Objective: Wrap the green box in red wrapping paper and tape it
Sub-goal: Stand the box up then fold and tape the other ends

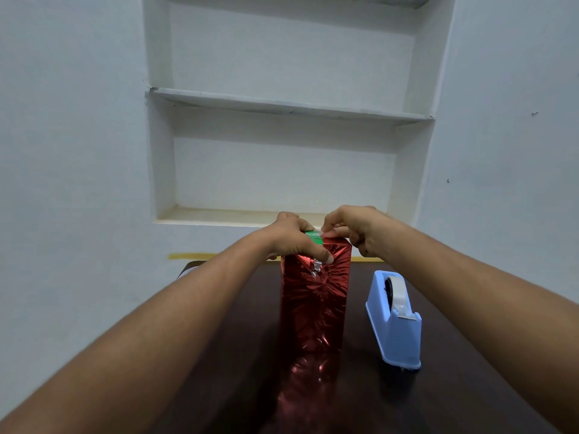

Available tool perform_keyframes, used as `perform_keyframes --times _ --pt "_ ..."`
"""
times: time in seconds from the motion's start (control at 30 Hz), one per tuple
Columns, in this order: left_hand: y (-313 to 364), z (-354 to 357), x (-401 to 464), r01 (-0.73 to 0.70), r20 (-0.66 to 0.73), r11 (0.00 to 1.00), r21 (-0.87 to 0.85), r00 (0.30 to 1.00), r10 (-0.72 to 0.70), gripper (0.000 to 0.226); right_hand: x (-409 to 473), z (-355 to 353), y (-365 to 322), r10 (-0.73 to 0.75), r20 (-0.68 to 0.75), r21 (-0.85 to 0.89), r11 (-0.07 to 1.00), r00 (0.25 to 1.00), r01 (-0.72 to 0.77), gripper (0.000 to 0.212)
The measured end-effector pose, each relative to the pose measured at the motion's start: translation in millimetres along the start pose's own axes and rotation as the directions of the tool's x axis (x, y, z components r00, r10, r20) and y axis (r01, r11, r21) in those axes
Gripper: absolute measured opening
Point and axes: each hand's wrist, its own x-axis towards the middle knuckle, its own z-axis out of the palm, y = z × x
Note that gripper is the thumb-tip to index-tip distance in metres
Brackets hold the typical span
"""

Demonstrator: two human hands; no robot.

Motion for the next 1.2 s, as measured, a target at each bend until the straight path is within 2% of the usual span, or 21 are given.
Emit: perform_keyframes --times 0.13,0.3,0.4,0.57,0.63,0.7,0.73,1.0,1.1,1.2 --pt "-3 0 1 0.0 0.003 1.0 -0.016 1.0 0.0 0.074 3 -1 -1 -0.018 -0.018 -0.118 0.993 1.0 0.016 0.041" --pt "-6 1 5 -0.008 -0.018 1.0 -0.005 1.0 0.008 0.093 5 5 -2 -0.069 -0.044 -0.276 0.959 0.997 0.054 0.02" --pt "-7 1 6 -0.007 -0.01 1.0 -0.026 1.0 0.007 0.097 8 2 1 -0.07 -0.056 -0.274 0.96 0.996 0.052 0.027" --pt "-8 0 5 -0.009 0.003 1.0 -0.019 1.0 0.009 0.071 12 -1 8 -0.029 -0.057 -0.207 0.978 0.998 0.017 0.034" --pt "-8 0 6 -0.016 0.007 1.0 -0.009 1.0 0.016 0.071 13 0 9 -0.057 -0.085 -0.211 0.977 0.995 0.038 0.046" --pt "-7 0 4 -0.018 0.005 1.0 -0.014 1.0 0.018 0.061 14 0 10 -0.086 -0.14 -0.233 0.971 0.986 0.051 0.058" --pt "-7 0 4 -0.02 0.006 1.0 -0.017 1.0 0.02 0.054 14 0 10 -0.091 -0.147 -0.228 0.972 0.985 0.055 0.058" --pt "-7 1 4 -0.05 -0.011 0.999 -0.013 0.999 0.05 0.047 6 7 21 0.004 0.083 -0.018 1.0 0.997 -0.003 0.004" --pt "-5 1 4 -0.056 -0.013 0.998 0.001 0.998 0.056 0.048 2 6 23 -0.041 0.134 0.009 0.999 0.99 0.04 0.008" --pt "-5 1 4 -0.037 -0.013 0.999 0.013 0.999 0.037 0.055 -2 0 28 -0.073 0.194 0.094 0.994 0.978 0.055 0.027"
